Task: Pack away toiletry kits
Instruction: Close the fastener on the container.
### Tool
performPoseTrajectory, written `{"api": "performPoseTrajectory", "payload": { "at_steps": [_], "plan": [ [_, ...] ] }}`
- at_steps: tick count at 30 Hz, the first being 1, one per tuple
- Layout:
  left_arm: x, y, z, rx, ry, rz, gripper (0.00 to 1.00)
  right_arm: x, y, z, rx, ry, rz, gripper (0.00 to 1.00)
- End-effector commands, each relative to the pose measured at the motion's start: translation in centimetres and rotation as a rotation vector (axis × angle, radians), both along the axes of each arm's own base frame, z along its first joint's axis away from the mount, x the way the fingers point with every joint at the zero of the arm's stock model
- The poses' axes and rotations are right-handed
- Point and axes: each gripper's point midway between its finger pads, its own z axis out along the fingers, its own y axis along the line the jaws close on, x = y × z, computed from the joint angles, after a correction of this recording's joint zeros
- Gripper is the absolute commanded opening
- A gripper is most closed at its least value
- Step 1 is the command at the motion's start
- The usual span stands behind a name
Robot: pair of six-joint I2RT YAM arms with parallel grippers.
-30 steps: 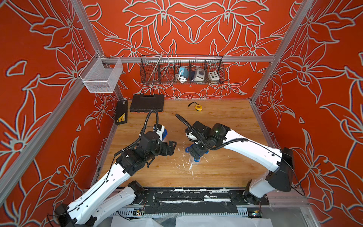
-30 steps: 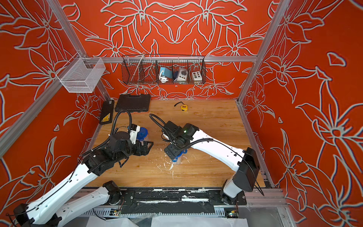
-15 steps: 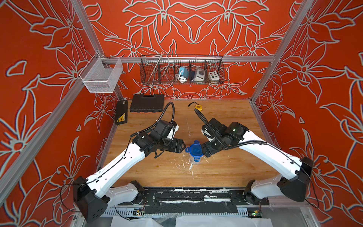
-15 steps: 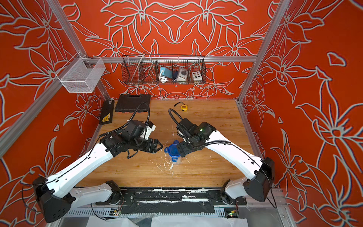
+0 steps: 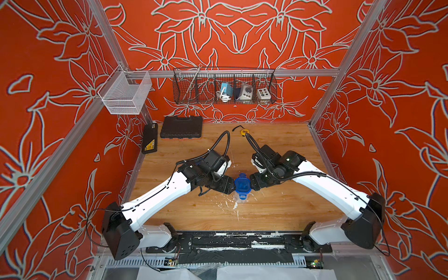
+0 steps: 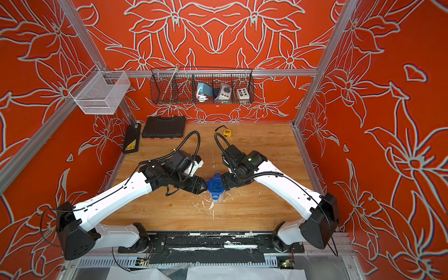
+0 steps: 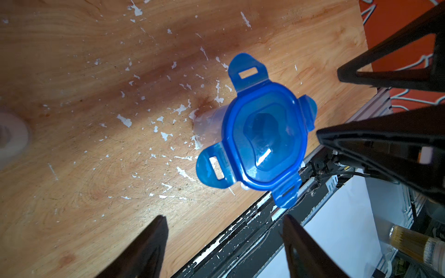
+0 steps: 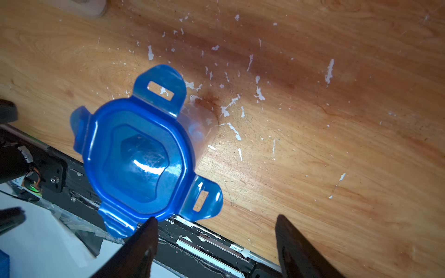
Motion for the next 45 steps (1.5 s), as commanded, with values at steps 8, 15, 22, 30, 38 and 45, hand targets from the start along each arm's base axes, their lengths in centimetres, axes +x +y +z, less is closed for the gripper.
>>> {"api": "performPoseTrajectory", "payload": {
  "at_steps": [8,15,22,30,38,45],
  "plan": [
    [1.3,-1.5,-1.5,0.067,-0.006,-0.022,0.66,0.5,0.5,-1.3,0.0,0.014,-0.006,0.63],
    [2.0,-1.6,-2.4,0.118,-0.007,-0.026,0.63,0.8,1.2,-2.3,-0.001,0.032,0.015,0.58],
    [1.7,-1.0,-3.9,0.185,0.008,-0.034,0.61,0.5,0.9,-3.3,-0.021,0.051,0.025,0.56],
    [2.0,-0.1,-5.8,0.267,0.02,-0.028,0.53,0.4,0.8,-3.9,-0.042,0.07,0.033,0.51],
    [2.6,1.3,-5.6,0.347,-0.013,-0.002,0.62,0.4,0.4,-3.4,-0.067,0.064,0.053,0.45],
    [2.8,1.3,-5.1,0.405,-0.039,-0.011,0.62,0.6,-0.3,-2.6,-0.118,0.051,0.064,0.56]
  ]
}}
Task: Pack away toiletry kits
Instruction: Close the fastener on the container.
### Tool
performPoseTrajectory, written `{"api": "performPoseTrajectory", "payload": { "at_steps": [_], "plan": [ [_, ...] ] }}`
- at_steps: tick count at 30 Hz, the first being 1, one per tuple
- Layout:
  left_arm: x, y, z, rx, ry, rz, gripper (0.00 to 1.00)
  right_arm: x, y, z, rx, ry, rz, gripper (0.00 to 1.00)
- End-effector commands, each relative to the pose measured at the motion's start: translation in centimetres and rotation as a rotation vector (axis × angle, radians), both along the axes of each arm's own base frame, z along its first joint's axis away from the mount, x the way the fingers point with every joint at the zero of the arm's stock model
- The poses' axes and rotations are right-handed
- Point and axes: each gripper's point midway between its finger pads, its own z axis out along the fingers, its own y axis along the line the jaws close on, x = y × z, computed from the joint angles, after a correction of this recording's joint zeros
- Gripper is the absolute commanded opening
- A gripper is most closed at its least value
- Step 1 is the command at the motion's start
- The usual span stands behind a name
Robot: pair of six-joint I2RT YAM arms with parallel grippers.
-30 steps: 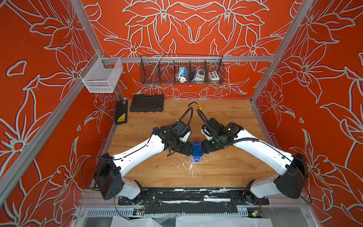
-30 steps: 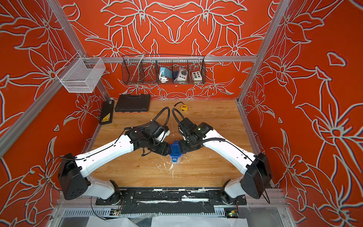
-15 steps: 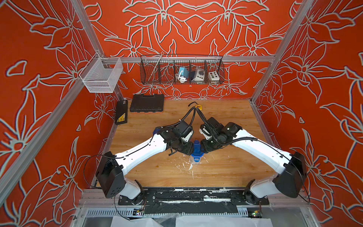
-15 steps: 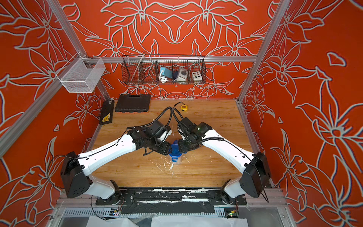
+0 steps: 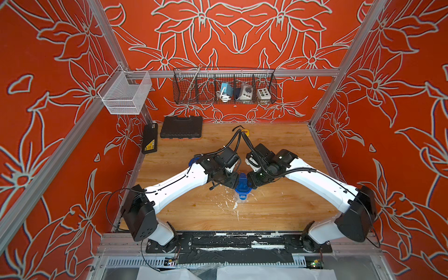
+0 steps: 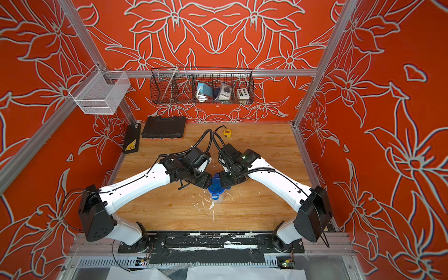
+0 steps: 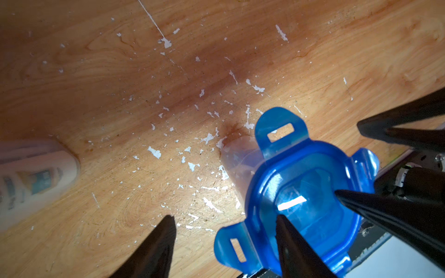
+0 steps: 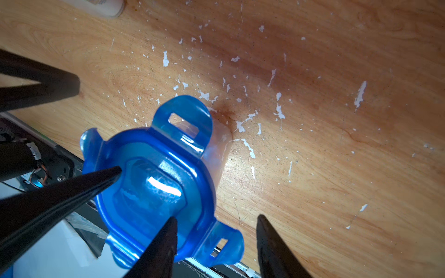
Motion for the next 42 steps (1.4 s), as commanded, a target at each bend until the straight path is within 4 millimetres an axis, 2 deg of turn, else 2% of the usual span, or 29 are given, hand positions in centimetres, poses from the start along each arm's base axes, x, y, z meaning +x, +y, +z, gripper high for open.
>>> {"api": "performPoseTrajectory", "payload": {
  "at_steps": [1,2,4,10,14,16,17,20,23,25,30,36,42],
  "plan": [
    [-1.2,2.4,-2.6,0.189,0.05,-0.016,0.59,-0.5,-2.3,-1.0,-0.137,0.031,0.002,0.56],
    [-1.3,2.4,-2.7,0.198,0.053,-0.021,0.56,-0.5,-2.4,-1.0,-0.143,0.033,0.003,0.53],
    [-1.6,2.2,-3.0,0.2,0.063,-0.028,0.5,-0.7,-2.5,-1.1,-0.147,0.042,0.005,0.39],
    [-2.3,1.8,-3.1,0.176,0.087,-0.033,0.47,-1.4,-2.5,-1.0,-0.125,0.063,0.001,0.33],
    [-2.3,1.6,-3.0,0.165,0.092,-0.028,0.51,-1.8,-2.8,-0.8,-0.128,0.072,-0.001,0.35],
    [-2.2,1.5,-2.7,0.161,0.082,-0.025,0.57,-1.7,-3.0,-0.4,-0.126,0.054,-0.005,0.47],
    [-2.1,1.5,-2.5,0.159,0.081,-0.024,0.57,-1.6,-3.0,-0.3,-0.124,0.046,-0.007,0.48],
    [-1.8,1.1,-1.6,0.146,0.069,-0.024,0.6,-1.5,-2.8,0.3,-0.117,0.04,-0.007,0.49],
    [-1.1,1.1,-0.3,0.146,0.038,-0.011,0.71,-1.3,-2.8,0.8,-0.11,0.027,-0.016,0.49],
    [-0.9,1.0,0.5,0.143,0.027,-0.006,0.74,-1.2,-2.8,1.1,-0.105,0.018,-0.02,0.49],
    [-1.1,0.5,2.3,0.089,0.026,0.001,0.71,-1.1,-2.5,1.5,-0.09,0.013,-0.019,0.47],
    [-2.1,-1.0,2.9,-0.017,0.077,-0.003,0.65,-0.8,-1.5,2.6,-0.034,0.007,-0.029,0.46],
    [-2.7,-1.2,2.5,-0.048,0.102,-0.005,0.6,-0.9,-0.5,3.3,0.02,0.024,-0.036,0.46]
  ]
}}
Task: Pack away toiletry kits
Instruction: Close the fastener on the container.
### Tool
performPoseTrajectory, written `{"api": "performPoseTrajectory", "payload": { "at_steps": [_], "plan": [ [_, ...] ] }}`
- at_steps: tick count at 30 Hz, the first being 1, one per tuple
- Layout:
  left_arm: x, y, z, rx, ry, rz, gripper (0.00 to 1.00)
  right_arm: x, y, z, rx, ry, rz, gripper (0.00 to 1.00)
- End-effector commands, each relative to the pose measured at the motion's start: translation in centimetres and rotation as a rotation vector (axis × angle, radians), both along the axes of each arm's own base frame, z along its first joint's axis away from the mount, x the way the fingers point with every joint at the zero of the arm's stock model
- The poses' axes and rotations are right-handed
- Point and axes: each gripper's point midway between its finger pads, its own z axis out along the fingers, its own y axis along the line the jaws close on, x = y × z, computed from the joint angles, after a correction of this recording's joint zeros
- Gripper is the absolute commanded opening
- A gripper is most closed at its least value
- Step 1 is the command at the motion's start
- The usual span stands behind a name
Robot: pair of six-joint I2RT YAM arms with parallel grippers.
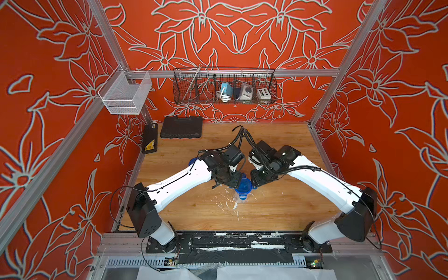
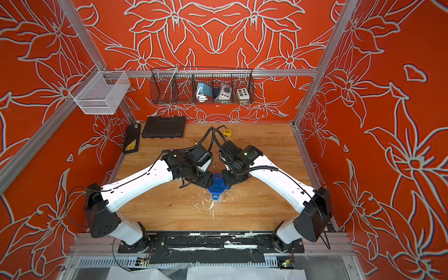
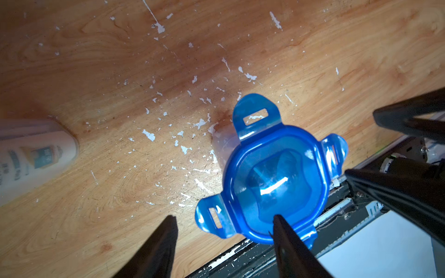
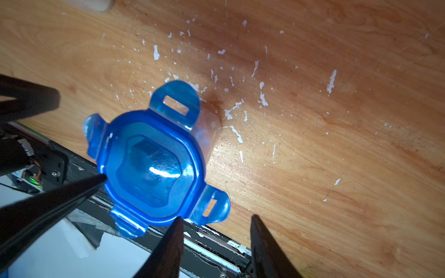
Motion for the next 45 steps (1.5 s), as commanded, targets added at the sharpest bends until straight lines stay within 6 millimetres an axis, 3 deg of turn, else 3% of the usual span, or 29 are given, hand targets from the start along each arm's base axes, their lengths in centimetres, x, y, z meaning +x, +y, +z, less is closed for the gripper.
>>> {"api": "performPoseTrajectory", "payload": {
  "at_steps": [1,5,16,45],
  "plan": [
    [-1.0,-0.2,0.4,-0.045,0.025,-0.008,0.6,-0.6,0.4,0.6,0.047,0.028,-0.019,0.46],
    [-1.2,-0.7,0.0,-0.068,0.046,-0.008,0.56,-1.3,0.7,-0.7,0.066,0.07,-0.035,0.41],
    [-1.2,-0.4,-1.4,-0.081,0.073,0.008,0.53,-1.6,1.5,-2.8,0.109,0.107,-0.049,0.4],
    [-1.7,-1.6,-2.6,-0.302,0.207,0.017,0.48,-2.0,2.9,-4.8,0.24,0.158,-0.063,0.46]
  ]
}}
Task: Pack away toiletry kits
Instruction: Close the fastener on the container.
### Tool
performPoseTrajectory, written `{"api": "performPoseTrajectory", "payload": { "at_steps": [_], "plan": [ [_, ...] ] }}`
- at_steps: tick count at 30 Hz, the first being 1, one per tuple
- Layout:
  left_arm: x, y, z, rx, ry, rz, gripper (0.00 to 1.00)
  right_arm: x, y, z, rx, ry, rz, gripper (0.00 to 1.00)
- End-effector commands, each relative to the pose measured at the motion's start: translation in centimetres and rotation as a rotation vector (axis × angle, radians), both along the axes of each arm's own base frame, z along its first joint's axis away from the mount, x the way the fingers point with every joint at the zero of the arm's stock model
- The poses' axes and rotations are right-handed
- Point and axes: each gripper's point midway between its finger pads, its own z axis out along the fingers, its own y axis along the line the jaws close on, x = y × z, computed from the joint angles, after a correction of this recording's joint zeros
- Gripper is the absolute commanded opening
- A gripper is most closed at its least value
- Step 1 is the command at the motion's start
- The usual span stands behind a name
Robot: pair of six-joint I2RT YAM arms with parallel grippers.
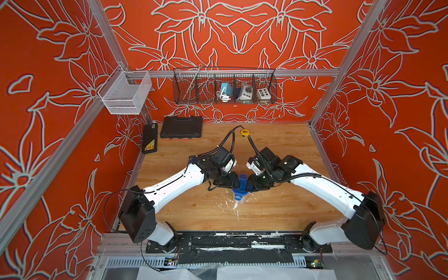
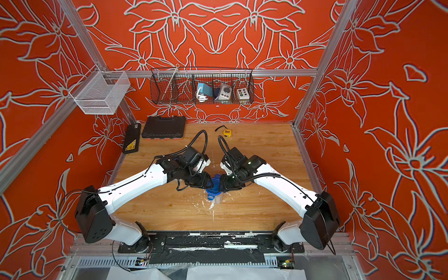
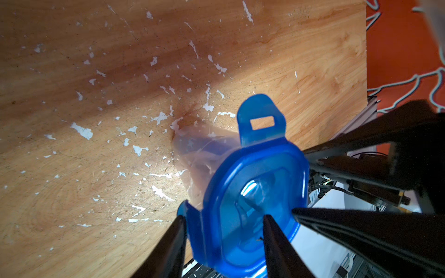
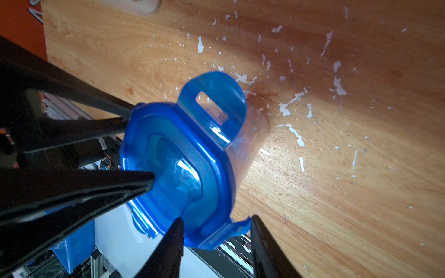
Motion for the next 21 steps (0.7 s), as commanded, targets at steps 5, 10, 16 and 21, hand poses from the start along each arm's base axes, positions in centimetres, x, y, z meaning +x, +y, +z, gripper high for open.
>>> {"api": "performPoseTrajectory", "payload": {
  "at_steps": [5,10,16,21],
  "plan": [
    [-1.6,-0.6,-0.8,-0.036,0.07,-0.027,0.48,0.4,0.7,-2.0,-0.002,0.019,-0.011,0.46],
    [-1.9,-0.3,-1.2,-0.027,0.08,-0.024,0.48,0.6,0.6,-2.2,-0.014,0.01,-0.011,0.45],
    [-2.3,0.4,-2.0,-0.002,0.089,-0.011,0.47,1.2,-0.3,-1.6,-0.056,-0.021,-0.008,0.47],
    [-2.2,0.9,-2.6,0.025,0.085,-0.002,0.47,1.9,-1.9,0.6,-0.093,-0.068,-0.025,0.6]
  ]
}}
